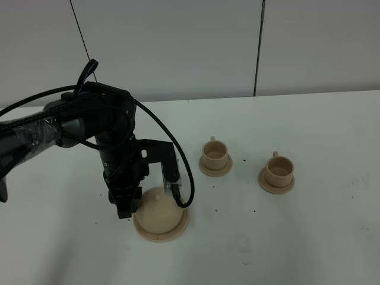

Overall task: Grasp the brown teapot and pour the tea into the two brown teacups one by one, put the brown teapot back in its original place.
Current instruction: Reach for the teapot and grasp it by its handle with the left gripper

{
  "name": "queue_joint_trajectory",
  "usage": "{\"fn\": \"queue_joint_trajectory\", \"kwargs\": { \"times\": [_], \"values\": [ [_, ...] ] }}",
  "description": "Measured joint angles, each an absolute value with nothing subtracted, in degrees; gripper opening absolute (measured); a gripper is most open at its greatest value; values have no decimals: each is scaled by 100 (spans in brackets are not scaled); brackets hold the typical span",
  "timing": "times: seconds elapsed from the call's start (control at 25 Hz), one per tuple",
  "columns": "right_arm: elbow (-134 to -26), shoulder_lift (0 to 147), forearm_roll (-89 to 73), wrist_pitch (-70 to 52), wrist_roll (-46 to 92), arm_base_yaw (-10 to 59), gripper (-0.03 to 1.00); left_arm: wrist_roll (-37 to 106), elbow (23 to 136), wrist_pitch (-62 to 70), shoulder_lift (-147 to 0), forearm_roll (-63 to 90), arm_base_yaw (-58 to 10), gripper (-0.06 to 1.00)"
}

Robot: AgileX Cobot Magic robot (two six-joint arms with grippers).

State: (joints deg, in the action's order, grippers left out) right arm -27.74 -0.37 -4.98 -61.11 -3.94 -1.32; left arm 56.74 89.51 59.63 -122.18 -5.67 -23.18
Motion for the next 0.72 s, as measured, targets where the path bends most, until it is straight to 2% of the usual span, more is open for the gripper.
{"fn": "queue_joint_trajectory", "kwargs": {
  "times": [0.48, 0.72],
  "values": [
    [-2774, -37, -498, -6111, -395, -132, 24, 5831, 8951, 5844, -12267, -586, -2318, 44],
    [-2774, -37, -498, -6111, -395, -132, 24, 5943, 8951, 5710, -12267, -543, -2318, 39]
  ]
}}
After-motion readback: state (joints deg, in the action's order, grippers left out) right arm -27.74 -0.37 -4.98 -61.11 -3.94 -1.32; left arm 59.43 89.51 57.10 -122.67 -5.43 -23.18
